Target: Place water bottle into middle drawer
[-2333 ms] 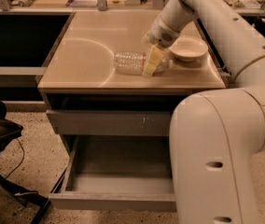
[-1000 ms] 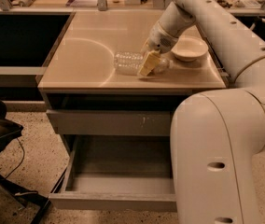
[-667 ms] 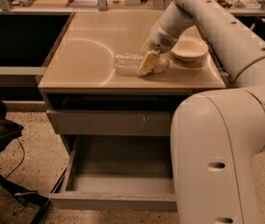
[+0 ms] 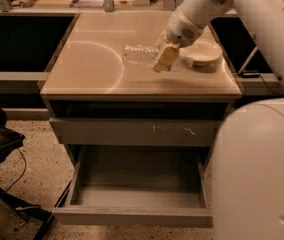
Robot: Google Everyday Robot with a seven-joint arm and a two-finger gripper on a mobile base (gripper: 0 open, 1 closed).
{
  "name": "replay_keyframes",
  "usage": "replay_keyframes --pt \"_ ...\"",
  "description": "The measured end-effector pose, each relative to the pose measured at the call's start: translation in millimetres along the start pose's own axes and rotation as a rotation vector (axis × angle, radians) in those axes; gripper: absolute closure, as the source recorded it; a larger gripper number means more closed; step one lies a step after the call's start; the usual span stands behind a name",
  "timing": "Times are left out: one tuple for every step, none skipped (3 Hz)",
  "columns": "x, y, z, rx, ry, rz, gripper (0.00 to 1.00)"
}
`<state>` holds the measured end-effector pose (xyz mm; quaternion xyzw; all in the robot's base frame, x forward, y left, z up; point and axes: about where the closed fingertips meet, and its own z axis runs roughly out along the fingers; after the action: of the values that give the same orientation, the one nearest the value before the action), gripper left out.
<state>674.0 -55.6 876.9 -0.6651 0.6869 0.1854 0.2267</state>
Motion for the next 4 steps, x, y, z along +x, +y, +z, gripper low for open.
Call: replay_keyframes --pt "-24.6 57.2 -53.0 0.062 -0.134 -0.03 1.0" --pt "-18.2 127.0 -82.0 0.07 -0.231 -0.068 1.0" --pt "26.3 149.3 -78.1 0.055 -0.217 0.002 1.0" --pt "26.4 149.3 -78.1 0.055 -0.217 0.002 1.0"
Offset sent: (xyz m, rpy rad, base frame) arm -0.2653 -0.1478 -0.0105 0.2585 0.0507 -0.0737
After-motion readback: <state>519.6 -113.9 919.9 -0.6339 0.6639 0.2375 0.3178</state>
